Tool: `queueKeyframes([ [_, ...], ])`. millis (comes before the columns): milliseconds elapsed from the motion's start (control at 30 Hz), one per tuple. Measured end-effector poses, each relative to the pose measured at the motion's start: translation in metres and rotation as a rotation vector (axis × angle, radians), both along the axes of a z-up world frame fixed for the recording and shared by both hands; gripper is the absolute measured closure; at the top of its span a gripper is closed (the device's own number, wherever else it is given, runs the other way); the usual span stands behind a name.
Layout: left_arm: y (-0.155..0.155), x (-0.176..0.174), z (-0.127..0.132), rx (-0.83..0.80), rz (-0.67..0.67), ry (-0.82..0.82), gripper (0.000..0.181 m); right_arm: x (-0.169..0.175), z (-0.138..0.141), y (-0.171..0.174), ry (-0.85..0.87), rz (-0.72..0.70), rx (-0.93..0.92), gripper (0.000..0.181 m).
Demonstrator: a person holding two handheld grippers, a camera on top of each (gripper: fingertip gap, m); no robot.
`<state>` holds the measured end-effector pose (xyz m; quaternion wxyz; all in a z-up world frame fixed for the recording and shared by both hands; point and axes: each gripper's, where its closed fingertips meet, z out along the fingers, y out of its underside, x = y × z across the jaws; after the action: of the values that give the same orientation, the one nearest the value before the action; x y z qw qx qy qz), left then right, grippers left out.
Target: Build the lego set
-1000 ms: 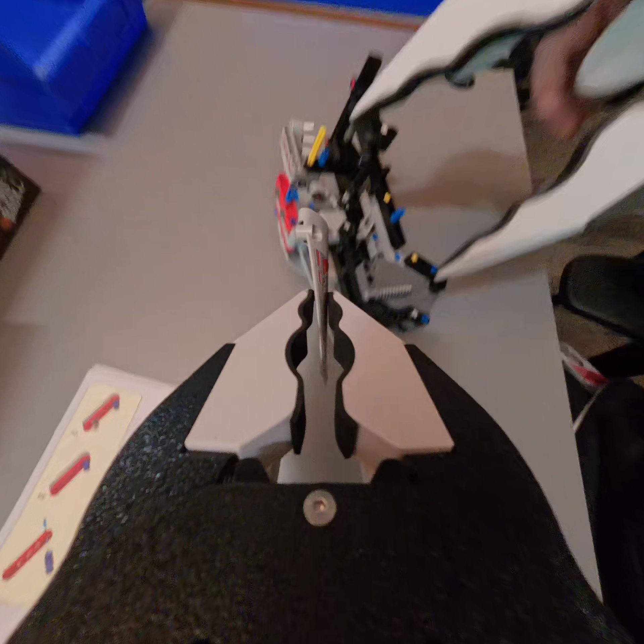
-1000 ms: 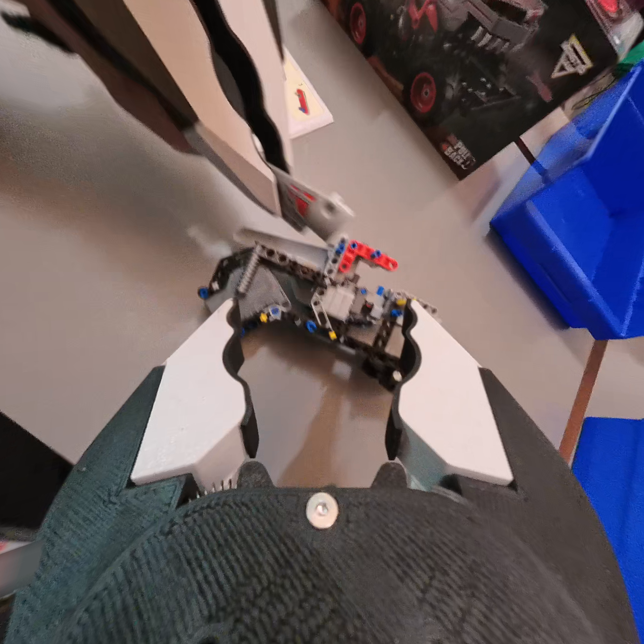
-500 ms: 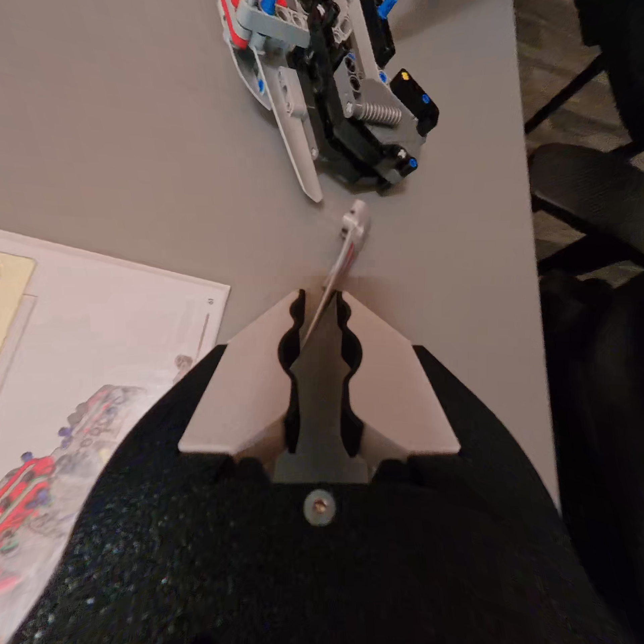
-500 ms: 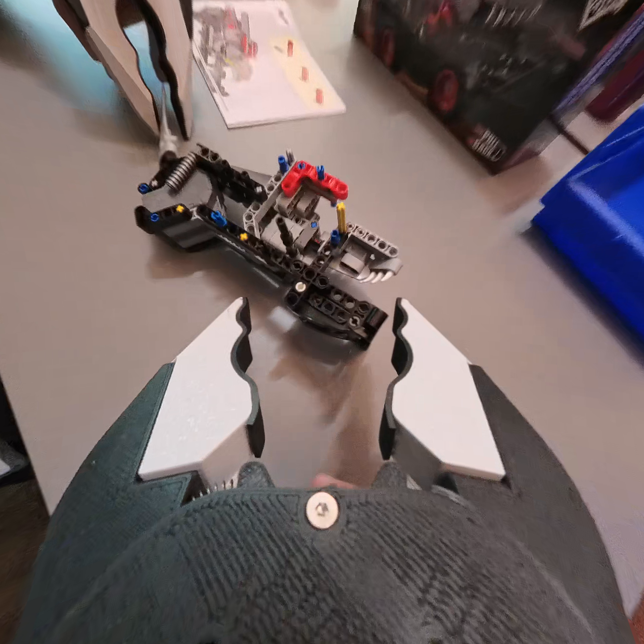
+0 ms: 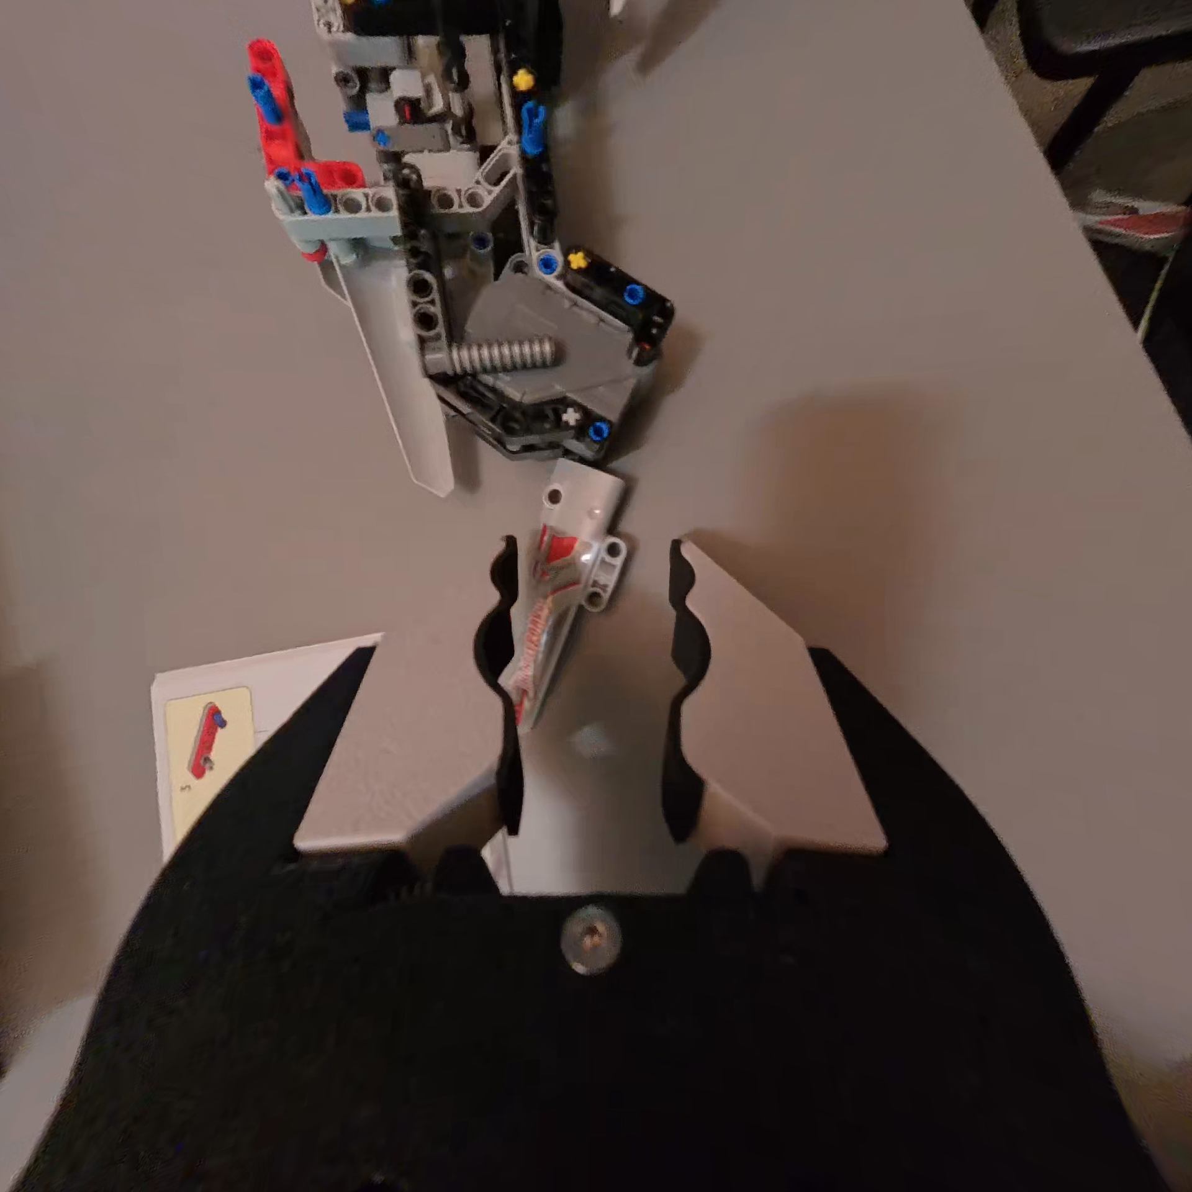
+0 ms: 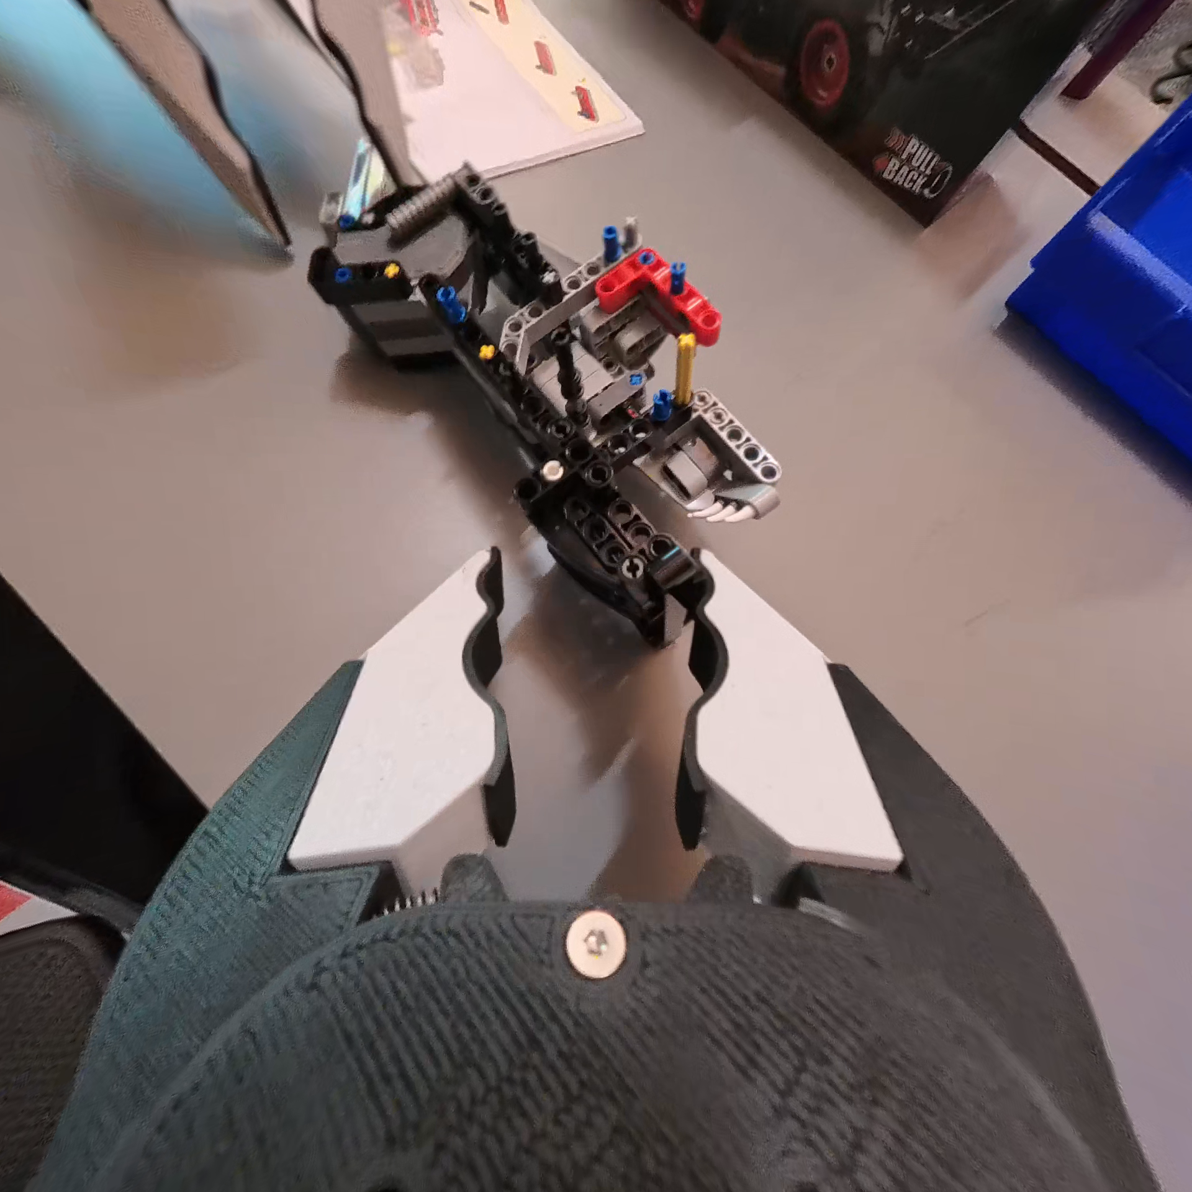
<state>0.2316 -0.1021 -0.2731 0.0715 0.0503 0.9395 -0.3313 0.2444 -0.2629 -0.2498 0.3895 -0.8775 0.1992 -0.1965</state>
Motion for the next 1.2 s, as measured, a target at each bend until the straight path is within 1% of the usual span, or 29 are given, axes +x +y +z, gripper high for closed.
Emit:
queueKeyframes([
  [67,-0.001,0.007,0.0,0.012,-0.006,0.031,0.138,-0.005,0.0,0.001,0.006,-0.008,0.004,0.123],
  [133,0.005,0.003,-0.006,0.062,-0.023,0.136,0.145,-0.012,0.0,0.006,0.021,0.001,0.022,0.126],
  [167,0.007,0.003,-0.008,0.079,-0.017,0.17,0.146,-0.015,0.001,0.008,0.028,0.01,0.031,0.126],
  [200,0.008,0.005,-0.008,0.078,-0.003,0.18,0.152,-0.019,0.001,0.012,0.034,0.025,0.042,0.126],
  [300,0.012,0.006,-0.008,0.062,0.015,0.169,0.151,-0.024,0.004,0.014,0.021,0.046,0.058,0.122],
  [333,0.013,0.006,-0.008,0.052,0.028,0.168,0.146,-0.024,0.005,0.012,0.016,0.044,0.065,0.119],
  [367,0.015,0.006,-0.008,0.044,0.034,0.173,0.146,-0.023,0.009,0.009,0.009,0.048,0.084,0.117],
  [400,0.017,0.005,-0.007,0.038,0.037,0.18,0.147,-0.024,0.017,0.008,-0.001,0.068,0.121,0.115],
  [433,0.019,0.005,-0.008,0.037,0.046,0.184,0.152,-0.026,0.027,0.008,-0.019,0.101,0.168,0.113],
  [533,0.022,0.006,-0.008,0.031,0.055,0.184,0.154,-0.024,0.065,0.0,-0.129,0.177,0.278,0.114],
  [600,0.024,0.009,-0.008,0.031,0.049,0.156,0.154,-0.005,0.082,-0.012,-0.208,0.158,0.296,0.118],
  [633,0.026,0.012,-0.006,0.029,0.059,0.14,0.154,0.008,0.084,-0.017,-0.231,0.145,0.285,0.118],
  [700,0.028,0.019,0.004,-0.014,0.075,0.132,0.154,0.031,0.077,-0.017,-0.212,0.16,0.265,0.121],
  [733,0.027,0.023,0.013,-0.048,0.089,0.129,0.154,0.039,0.072,-0.011,-0.179,0.193,0.266,0.122],
  [800,0.021,0.031,0.037,-0.126,0.117,0.104,0.154,0.048,0.065,0.006,-0.122,0.302,0.297,0.123],
  [867,0.007,0.034,0.06,-0.2,0.127,0.079,0.154,0.051,0.067,0.025,-0.077,0.4,0.33,0.124],
  [933,-0.01,0.036,0.075,-0.236,0.139,0.038,0.154,0.051,0.069,0.044,-0.036,0.469,0.339,0.125],
  [967,-0.018,0.036,0.078,-0.23,0.134,0.021,0.154,0.054,0.068,0.052,-0.022,0.466,0.325,0.126],
  [1000,-0.025,0.036,0.078,-0.211,0.122,0.011,0.154,0.051,0.063,0.06,0.01,0.479,0.3,0.122],
  [1067,-0.037,0.039,0.076,-0.169,0.112,-0.012,0.154,0.041,0.044,0.071,0.054,0.516,0.196,0.121],
  [1100,-0.042,0.04,0.074,-0.15,0.102,-0.013,0.154,0.039,0.032,0.071,0.054,0.512,0.124,0.12],
  [1200,-0.052,0.047,0.066,-0.105,0.075,-0.006,0.154,0.04,0.03,0.073,0.004,0.476,0.109,0.125],
])
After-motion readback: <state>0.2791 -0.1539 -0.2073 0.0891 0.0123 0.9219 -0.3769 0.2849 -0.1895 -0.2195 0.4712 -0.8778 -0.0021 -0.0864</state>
